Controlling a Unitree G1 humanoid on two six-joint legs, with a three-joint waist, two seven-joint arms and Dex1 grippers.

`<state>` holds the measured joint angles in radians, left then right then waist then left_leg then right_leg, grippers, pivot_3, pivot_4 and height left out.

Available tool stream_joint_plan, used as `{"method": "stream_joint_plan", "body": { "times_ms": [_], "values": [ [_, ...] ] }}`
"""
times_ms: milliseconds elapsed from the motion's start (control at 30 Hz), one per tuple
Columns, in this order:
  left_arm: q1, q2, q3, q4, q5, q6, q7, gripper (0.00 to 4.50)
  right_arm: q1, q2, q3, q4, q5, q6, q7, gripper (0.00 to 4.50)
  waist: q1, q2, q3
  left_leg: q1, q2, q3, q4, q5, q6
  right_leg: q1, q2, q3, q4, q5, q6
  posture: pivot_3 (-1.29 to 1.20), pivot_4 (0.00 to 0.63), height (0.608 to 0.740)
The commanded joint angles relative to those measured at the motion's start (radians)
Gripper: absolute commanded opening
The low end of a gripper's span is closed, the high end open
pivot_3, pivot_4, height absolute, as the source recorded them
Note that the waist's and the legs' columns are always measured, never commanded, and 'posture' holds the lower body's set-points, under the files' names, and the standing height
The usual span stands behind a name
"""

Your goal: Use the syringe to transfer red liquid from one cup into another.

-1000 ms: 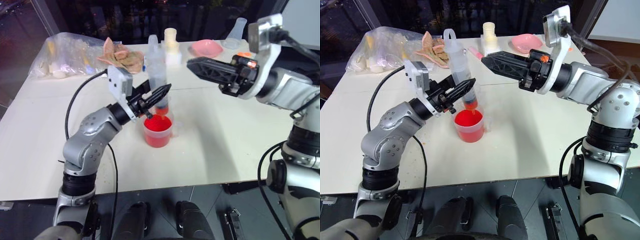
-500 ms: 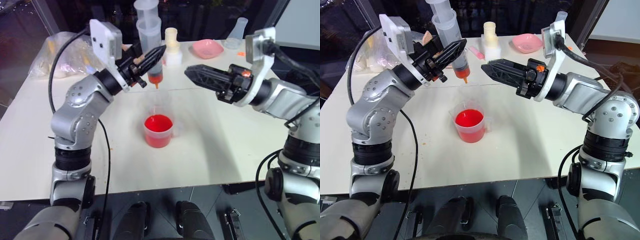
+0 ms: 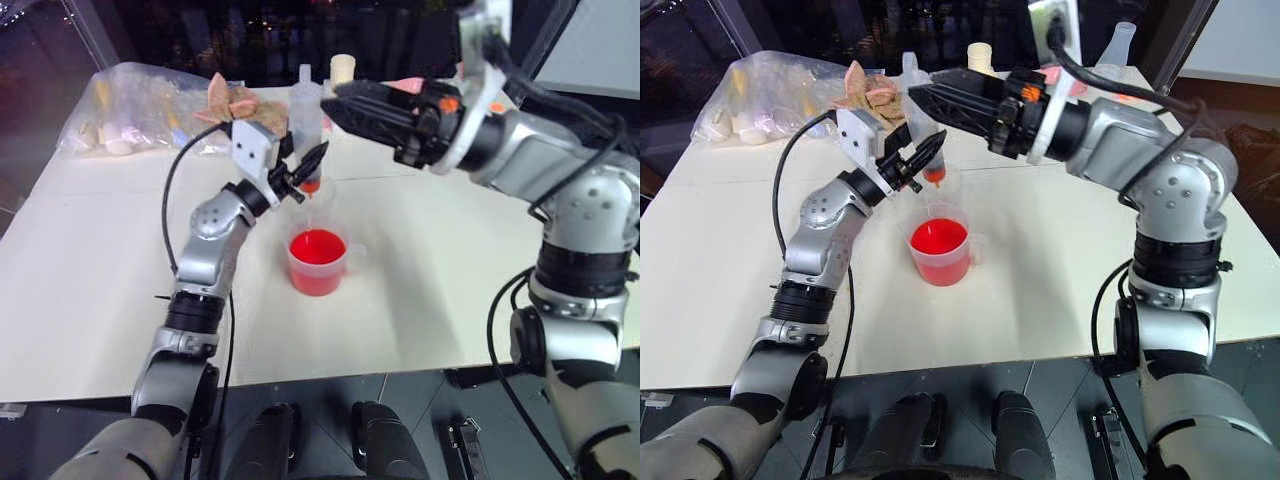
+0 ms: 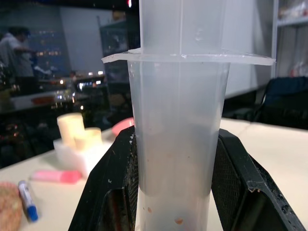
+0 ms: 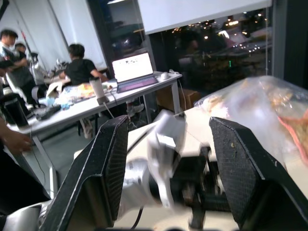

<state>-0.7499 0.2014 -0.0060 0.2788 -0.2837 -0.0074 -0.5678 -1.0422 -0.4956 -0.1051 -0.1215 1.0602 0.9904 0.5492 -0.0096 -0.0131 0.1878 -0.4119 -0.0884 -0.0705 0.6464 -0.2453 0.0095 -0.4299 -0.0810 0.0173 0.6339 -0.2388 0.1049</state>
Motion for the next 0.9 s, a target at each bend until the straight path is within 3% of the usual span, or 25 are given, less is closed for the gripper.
{"method": "stream_joint_plan", "body": {
  "times_ms": [33, 267, 700, 767, 867, 900],
  "values": [
    [-0.024, -0.008, 0.012, 0.016, 0.017, -0.069, -0.005, 1.5, -0.073, 0.043, 0.049, 0.052, -0.108, -0.068, 0.001, 2.7, 0.0, 0.0, 0.0, 0.0, 0.0, 0.0, 0.0, 0.0, 0.0, 0.0, 0.0, 0.0, 0.0, 0.0, 0.0, 0.0, 0.15, 0.74],
    [-0.024, -0.012, 0.015, 0.036, 0.024, -0.089, -0.008, 1.5, -0.125, 0.089, 0.14, 0.191, -0.33, -0.185, 0.025, 2.7, 0.0, 0.0, 0.0, -0.001, 0.0, 0.0, 0.0, 0.0, 0.0, -0.001, 0.0, 0.0, 0.0, 0.0, 0.0, 0.0, 0.15, 0.74],
    [-0.026, -0.016, 0.018, 0.034, 0.027, -0.089, -0.004, 1.5, -0.161, 0.145, 0.123, 0.248, -0.416, -0.18, 0.058, 2.7, -0.002, 0.0, 0.0, -0.006, 0.0, 0.0, 0.001, 0.002, -0.003, -0.007, 0.0, 0.0, 0.002, 0.0, 0.001, 0.0, 0.15, 0.74],
    [-0.029, -0.017, 0.019, 0.038, 0.026, -0.09, -0.004, 1.5, -0.16, 0.152, 0.124, 0.244, -0.419, -0.174, 0.058, 2.17, -0.002, 0.0, 0.0, -0.008, 0.0, 0.0, 0.001, 0.002, -0.004, -0.008, 0.0, 0.0, 0.003, 0.0, 0.001, 0.0, 0.15, 0.74],
    [-0.03, -0.018, 0.018, 0.039, 0.026, -0.09, -0.005, 1.5, -0.159, 0.162, 0.121, 0.244, -0.429, -0.168, 0.056, 0.85, -0.002, 0.0, 0.0, -0.01, -0.001, 0.0, 0.002, 0.003, -0.005, -0.01, 0.0, 0.0, 0.004, 0.0, 0.001, 0.0, 0.15, 0.74],
    [-0.031, -0.019, 0.018, 0.039, 0.026, -0.09, -0.005, 1.5, -0.159, 0.165, 0.12, 0.245, -0.433, -0.167, 0.056, 0.73, -0.002, 0.0, 0.0, -0.01, -0.001, 0.0, 0.002, 0.003, -0.005, -0.011, 0.0, 0.0, 0.004, 0.0, 0.001, 0.0, 0.15, 0.74]
  ]
}}
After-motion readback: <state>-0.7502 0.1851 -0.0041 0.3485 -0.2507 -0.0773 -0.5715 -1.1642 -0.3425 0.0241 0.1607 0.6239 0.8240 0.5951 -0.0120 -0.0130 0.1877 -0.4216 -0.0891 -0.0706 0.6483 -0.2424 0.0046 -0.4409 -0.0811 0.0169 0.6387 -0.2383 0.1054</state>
